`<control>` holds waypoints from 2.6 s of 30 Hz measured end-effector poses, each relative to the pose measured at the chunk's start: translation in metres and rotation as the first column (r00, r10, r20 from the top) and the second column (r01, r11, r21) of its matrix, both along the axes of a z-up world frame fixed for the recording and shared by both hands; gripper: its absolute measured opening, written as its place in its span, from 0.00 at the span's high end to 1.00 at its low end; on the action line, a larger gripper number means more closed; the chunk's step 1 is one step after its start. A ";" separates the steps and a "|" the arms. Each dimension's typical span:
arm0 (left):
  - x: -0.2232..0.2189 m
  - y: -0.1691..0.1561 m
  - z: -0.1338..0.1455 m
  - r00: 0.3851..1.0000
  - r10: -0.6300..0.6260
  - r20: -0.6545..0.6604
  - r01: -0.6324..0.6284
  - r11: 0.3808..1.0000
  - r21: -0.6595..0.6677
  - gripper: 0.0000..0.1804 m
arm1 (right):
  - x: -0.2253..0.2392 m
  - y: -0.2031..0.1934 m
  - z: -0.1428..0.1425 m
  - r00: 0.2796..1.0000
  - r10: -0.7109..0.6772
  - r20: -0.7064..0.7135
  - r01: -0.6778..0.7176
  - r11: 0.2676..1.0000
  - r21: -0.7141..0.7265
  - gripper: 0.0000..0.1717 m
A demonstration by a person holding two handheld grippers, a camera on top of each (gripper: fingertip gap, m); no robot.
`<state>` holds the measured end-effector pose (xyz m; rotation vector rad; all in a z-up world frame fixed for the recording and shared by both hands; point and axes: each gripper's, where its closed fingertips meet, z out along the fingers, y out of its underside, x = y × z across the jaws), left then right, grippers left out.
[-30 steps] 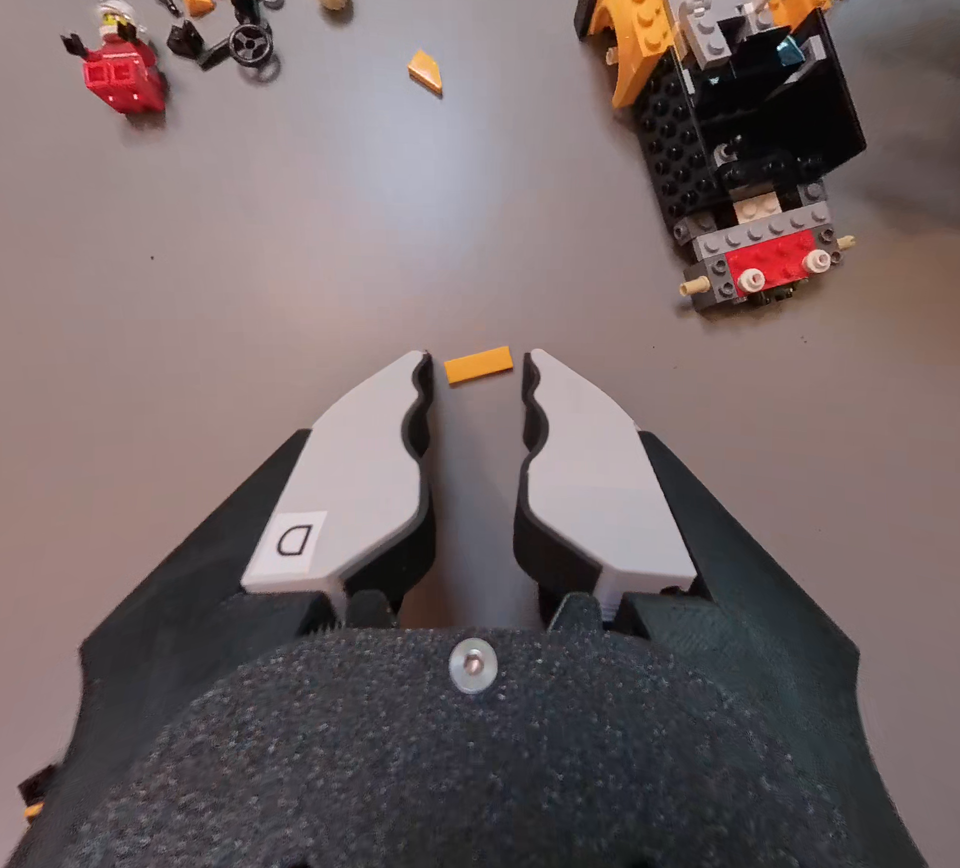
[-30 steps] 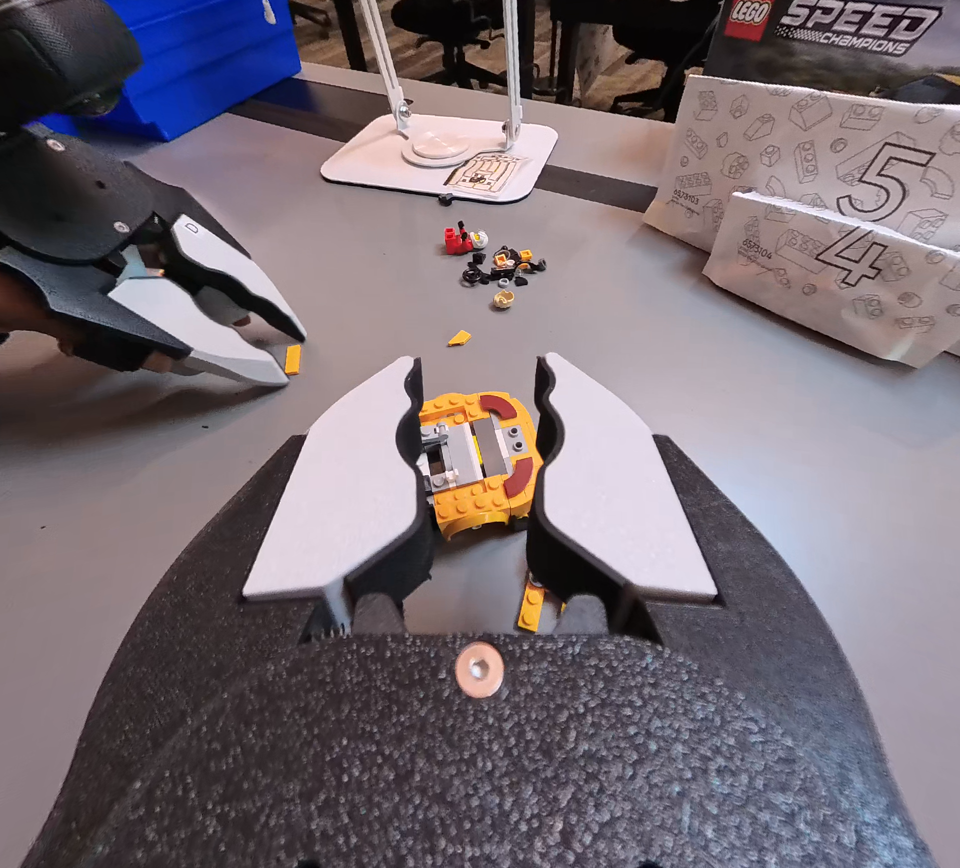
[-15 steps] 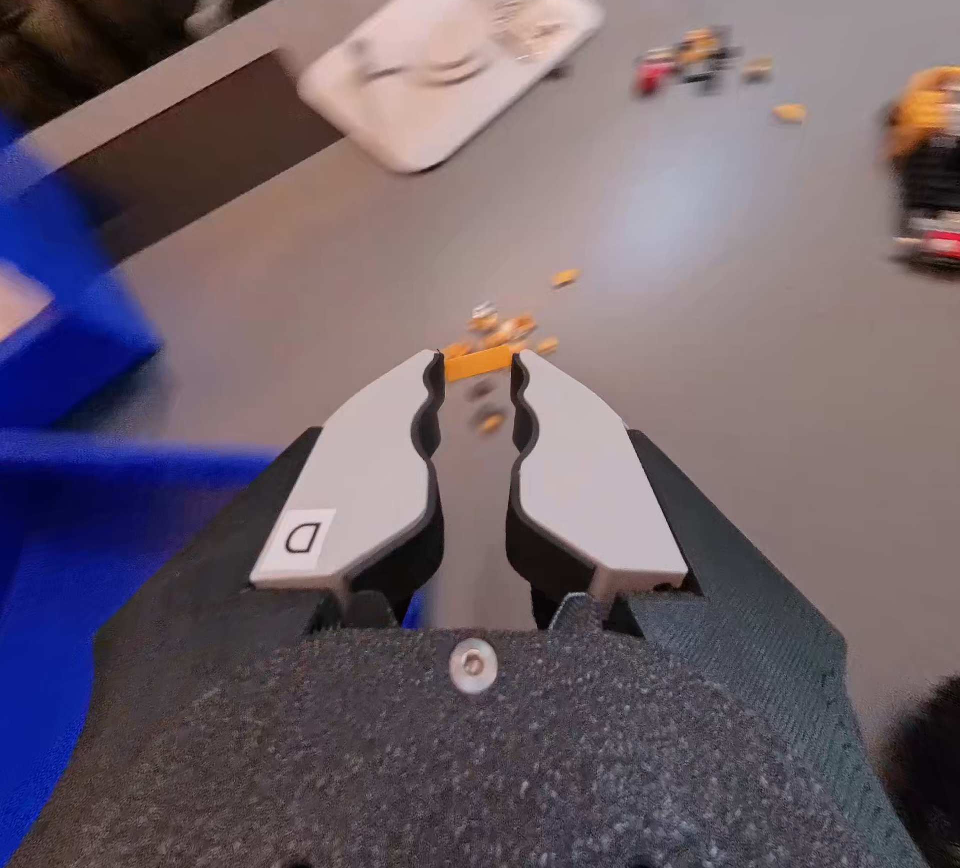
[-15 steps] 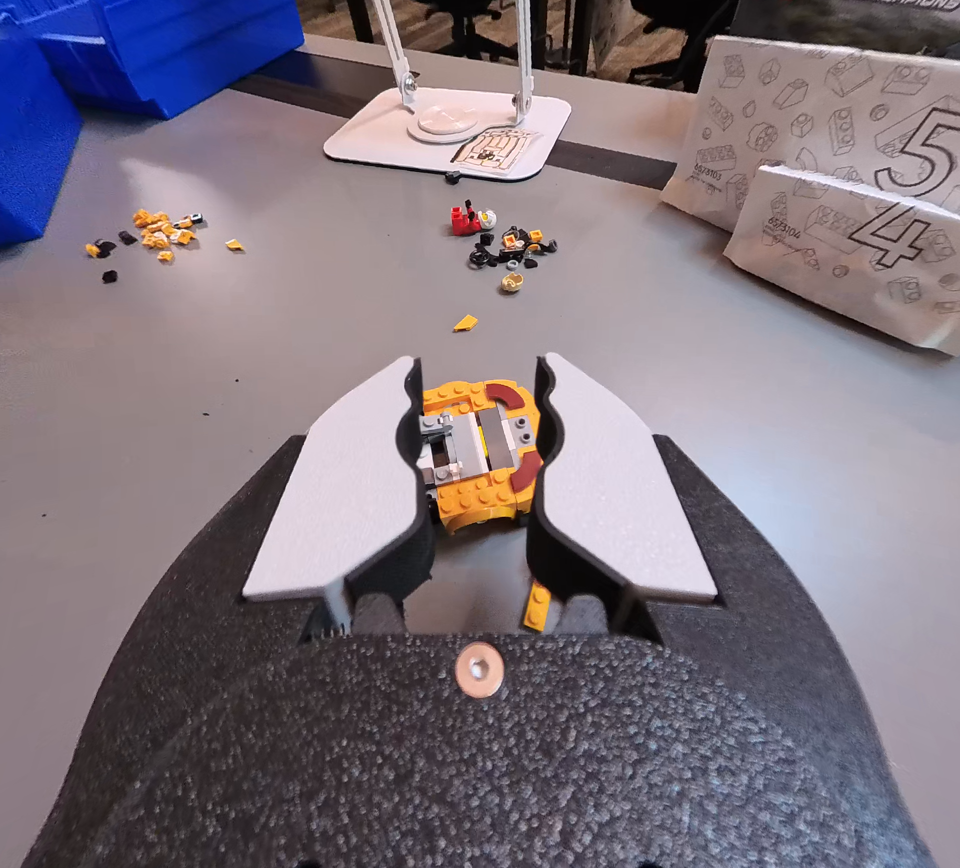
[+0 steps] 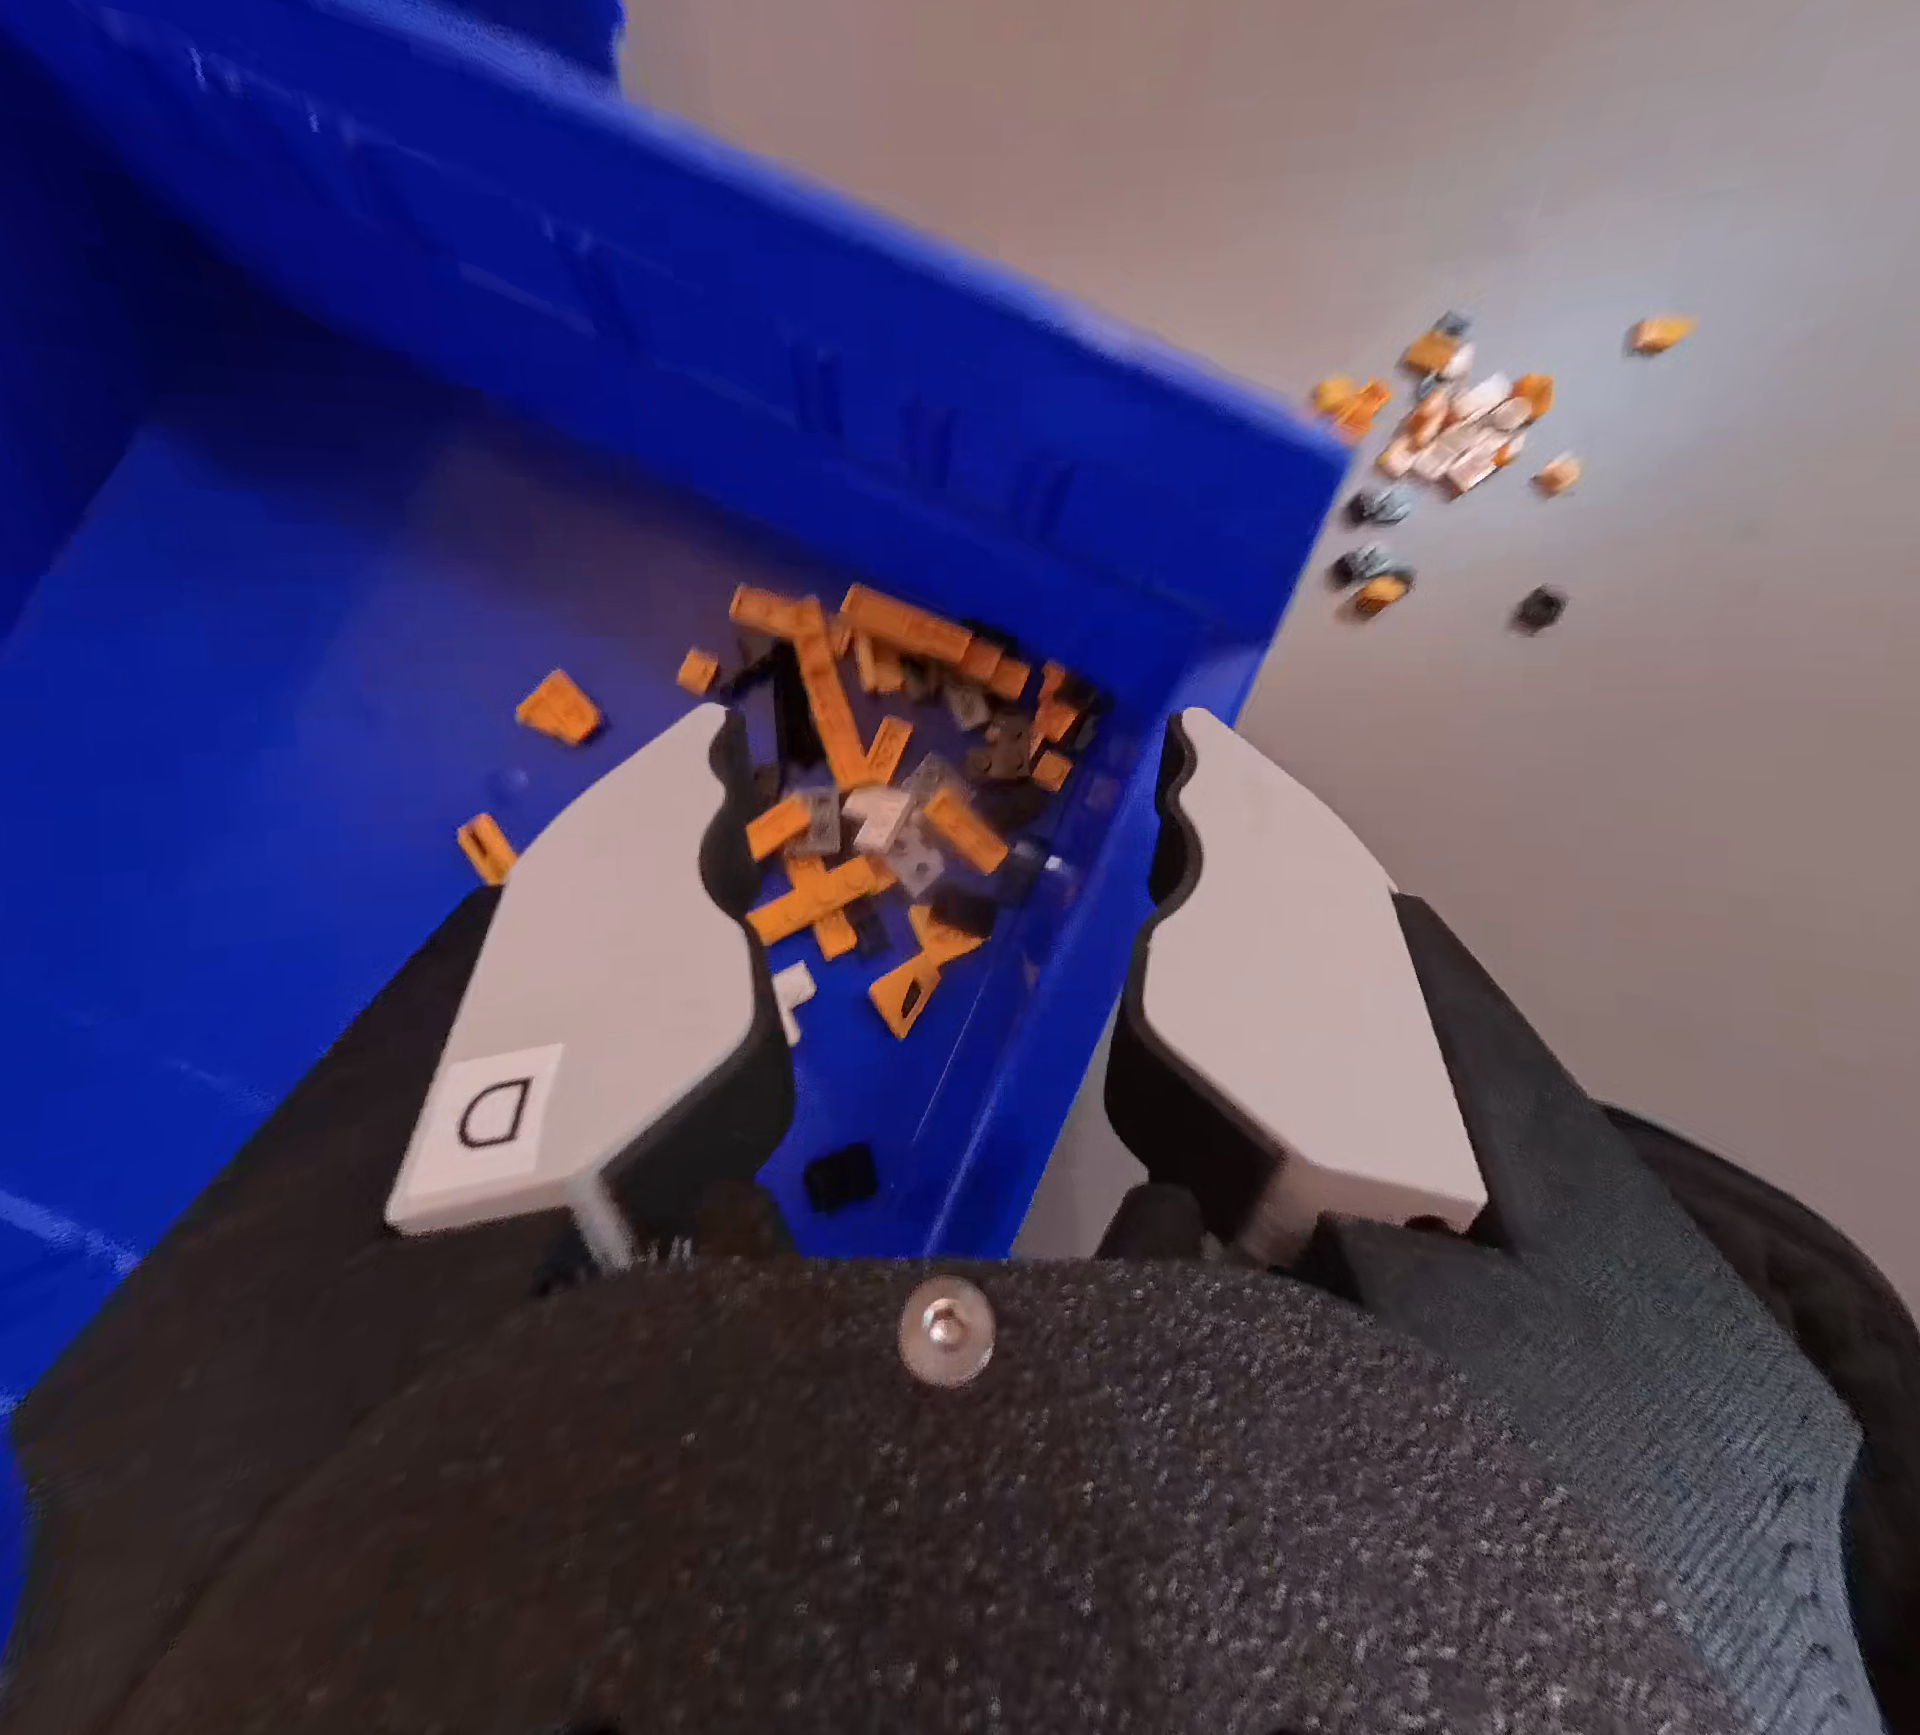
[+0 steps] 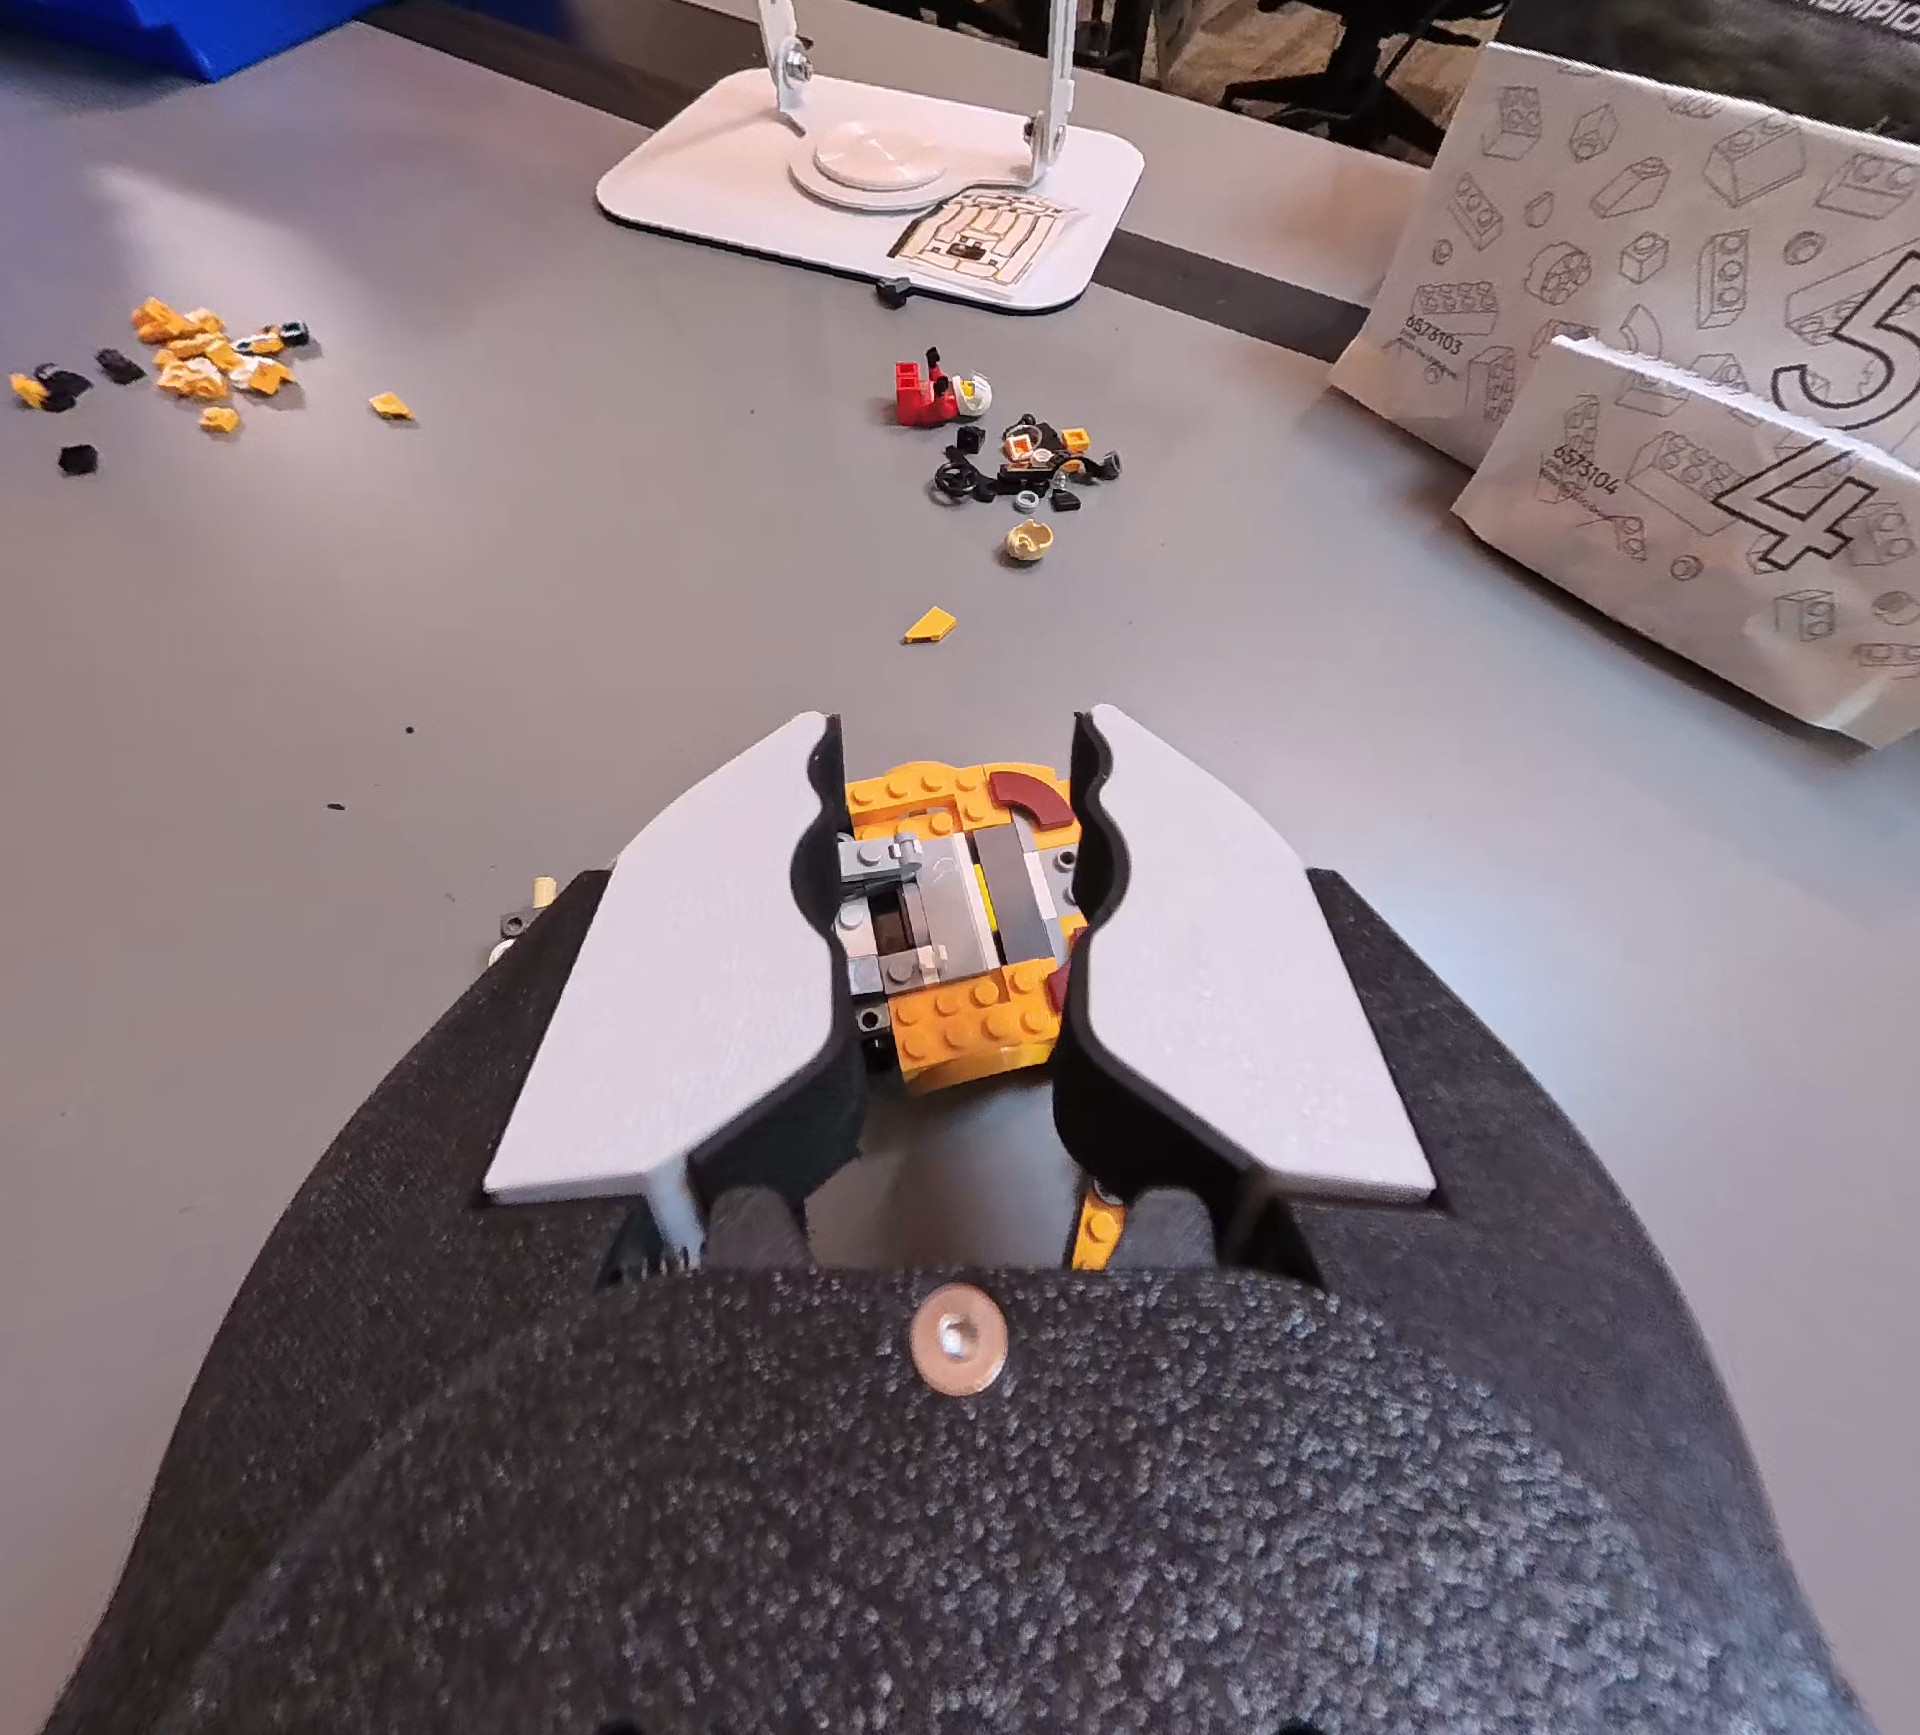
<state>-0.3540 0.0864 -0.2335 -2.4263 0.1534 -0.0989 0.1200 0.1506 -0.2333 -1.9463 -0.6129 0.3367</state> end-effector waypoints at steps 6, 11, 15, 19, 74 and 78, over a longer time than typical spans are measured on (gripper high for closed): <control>0.121 0.024 0.071 0.920 -0.391 0.021 0.365 0.876 0.317 0.75 | 0.000 0.002 0.001 1.000 0.000 -0.004 0.000 1.000 0.008 0.76; 0.240 0.042 0.063 0.749 -0.663 0.010 0.617 0.703 0.354 0.79 | 0.002 0.002 0.004 1.000 -0.004 -0.009 0.004 1.000 0.019 0.76; 0.321 0.064 0.028 0.659 -0.751 0.042 0.708 0.639 0.302 0.83 | 0.005 0.002 0.008 1.000 -0.017 -0.025 0.018 0.999 0.031 0.76; 0.383 0.090 -0.014 0.638 -0.765 0.093 0.737 0.641 0.215 0.84 | 0.011 0.002 0.012 0.999 -0.037 -0.038 0.039 0.998 0.044 0.76; 0.266 0.010 -0.018 0.670 -0.738 0.083 0.719 0.673 0.173 0.84 | 0.021 -0.035 -0.022 0.859 0.477 0.186 -0.444 0.875 -0.190 0.46; 0.275 0.004 -0.024 0.643 -0.763 0.073 0.747 0.645 0.162 0.84 | 0.019 -0.026 -0.046 0.664 0.602 0.443 -0.540 0.796 -0.273 0.37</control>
